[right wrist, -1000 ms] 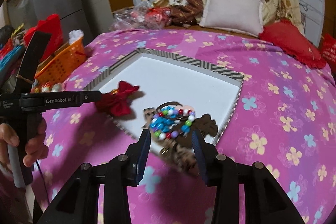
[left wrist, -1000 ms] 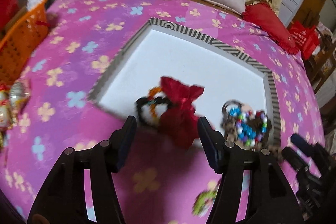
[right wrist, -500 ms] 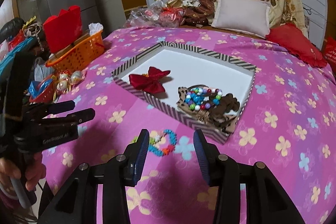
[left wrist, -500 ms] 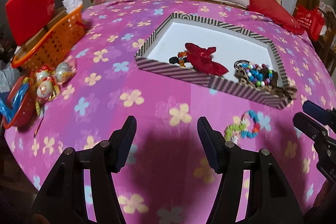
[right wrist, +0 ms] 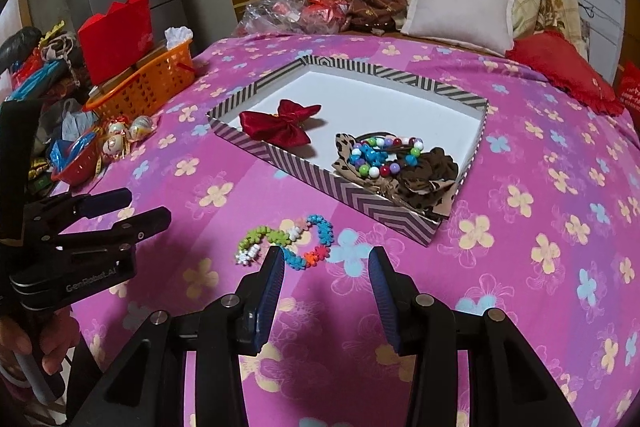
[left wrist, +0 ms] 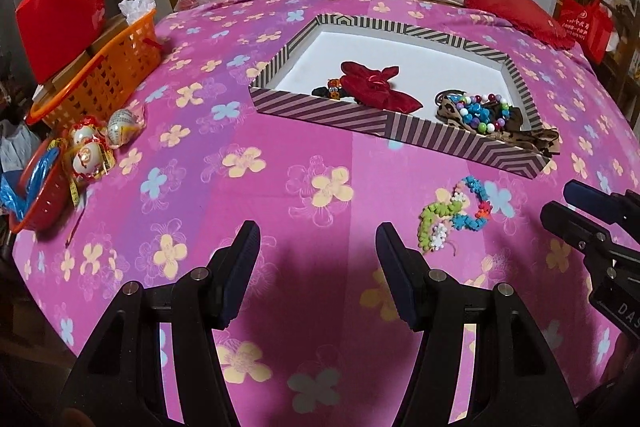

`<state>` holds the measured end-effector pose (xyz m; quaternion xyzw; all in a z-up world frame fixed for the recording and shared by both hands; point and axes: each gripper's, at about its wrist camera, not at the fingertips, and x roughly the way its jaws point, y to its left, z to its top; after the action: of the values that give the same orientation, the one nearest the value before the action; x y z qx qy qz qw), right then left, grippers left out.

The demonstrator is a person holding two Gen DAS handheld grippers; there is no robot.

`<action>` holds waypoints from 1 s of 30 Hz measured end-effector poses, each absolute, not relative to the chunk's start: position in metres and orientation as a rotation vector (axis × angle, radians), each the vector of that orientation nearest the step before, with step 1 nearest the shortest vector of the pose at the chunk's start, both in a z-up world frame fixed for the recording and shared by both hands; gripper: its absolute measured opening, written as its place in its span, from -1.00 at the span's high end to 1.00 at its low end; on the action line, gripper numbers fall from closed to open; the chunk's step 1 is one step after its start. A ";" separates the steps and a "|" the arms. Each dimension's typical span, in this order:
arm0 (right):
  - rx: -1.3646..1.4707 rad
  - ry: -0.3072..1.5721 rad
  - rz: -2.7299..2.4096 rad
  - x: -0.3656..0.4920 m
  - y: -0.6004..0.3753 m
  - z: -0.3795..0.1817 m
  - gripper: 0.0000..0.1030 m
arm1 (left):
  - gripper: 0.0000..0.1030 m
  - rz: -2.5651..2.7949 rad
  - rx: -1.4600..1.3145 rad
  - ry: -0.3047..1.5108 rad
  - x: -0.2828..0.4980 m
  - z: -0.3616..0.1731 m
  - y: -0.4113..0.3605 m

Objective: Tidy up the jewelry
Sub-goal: 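Move both tools back toward the green-and-blue flower bead bracelet on the cloth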

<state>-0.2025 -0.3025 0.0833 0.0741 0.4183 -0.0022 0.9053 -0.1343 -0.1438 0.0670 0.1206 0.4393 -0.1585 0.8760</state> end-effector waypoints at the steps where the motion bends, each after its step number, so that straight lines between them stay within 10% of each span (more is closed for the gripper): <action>1: 0.160 0.867 -0.004 -0.201 -0.305 0.081 0.19 | -0.17 -0.332 0.251 0.922 -0.134 0.066 -0.144; 30: 0.105 0.981 0.027 -0.155 -0.315 0.031 0.77 | -0.17 -0.413 0.210 1.102 -0.109 0.031 -0.172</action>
<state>-0.1555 -0.3146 0.0314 0.0506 0.4707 0.0129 0.8807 -0.1088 -0.1722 0.0308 0.0987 0.5190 -0.1946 0.8265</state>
